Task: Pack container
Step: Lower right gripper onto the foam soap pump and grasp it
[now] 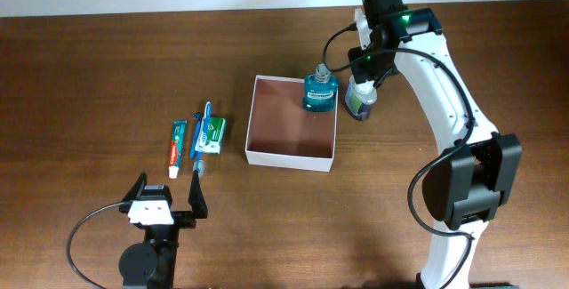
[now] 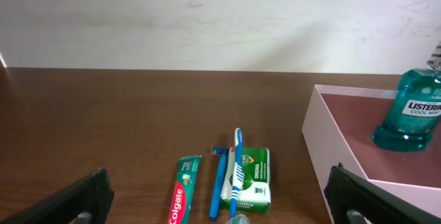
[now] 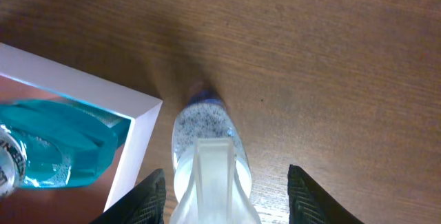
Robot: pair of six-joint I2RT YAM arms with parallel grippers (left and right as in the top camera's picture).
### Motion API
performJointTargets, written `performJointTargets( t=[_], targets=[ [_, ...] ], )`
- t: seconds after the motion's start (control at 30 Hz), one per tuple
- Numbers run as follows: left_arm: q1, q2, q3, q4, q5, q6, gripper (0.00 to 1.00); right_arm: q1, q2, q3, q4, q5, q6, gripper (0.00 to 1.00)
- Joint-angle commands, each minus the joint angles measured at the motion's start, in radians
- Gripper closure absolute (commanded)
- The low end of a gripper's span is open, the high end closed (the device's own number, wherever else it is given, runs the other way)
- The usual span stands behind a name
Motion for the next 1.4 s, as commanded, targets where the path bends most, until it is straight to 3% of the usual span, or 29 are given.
performJointTargets(
  t=[0.0,0.17,0.57,0.67,0.77,1.1,1.37],
  targets=[
    [0.005,-0.007,-0.008,0.003,-0.007,0.019,0.01,-0.006,0.002,-0.016,0.008,-0.002,-0.003,0.5],
    [0.005,-0.007,-0.008,0.003,-0.007,0.019,0.01,-0.006,0.011,-0.016,0.008,-0.002,-0.003,0.45],
    [0.005,-0.007,-0.008,0.003,-0.007,0.019,0.0,-0.006,0.032,-0.016,0.009,-0.002,-0.003,0.45],
    [0.005,-0.007,-0.008,0.003,-0.007,0.019,0.01,-0.006,0.032,-0.016,0.009,-0.002,-0.003,0.51],
    [0.005,-0.007,-0.008,0.003,-0.007,0.019,0.0,-0.006,0.032,-0.016,0.009,-0.002,-0.003,0.69],
    [0.005,-0.007,-0.008,0.003,-0.007,0.019,0.0,-0.006,0.003,0.015,-0.023,-0.002,-0.003,0.71],
    [0.005,-0.007,-0.008,0.003,-0.007,0.019,0.01,-0.005,-0.097,0.15,-0.219,-0.002,0.013,0.72]
  ],
)
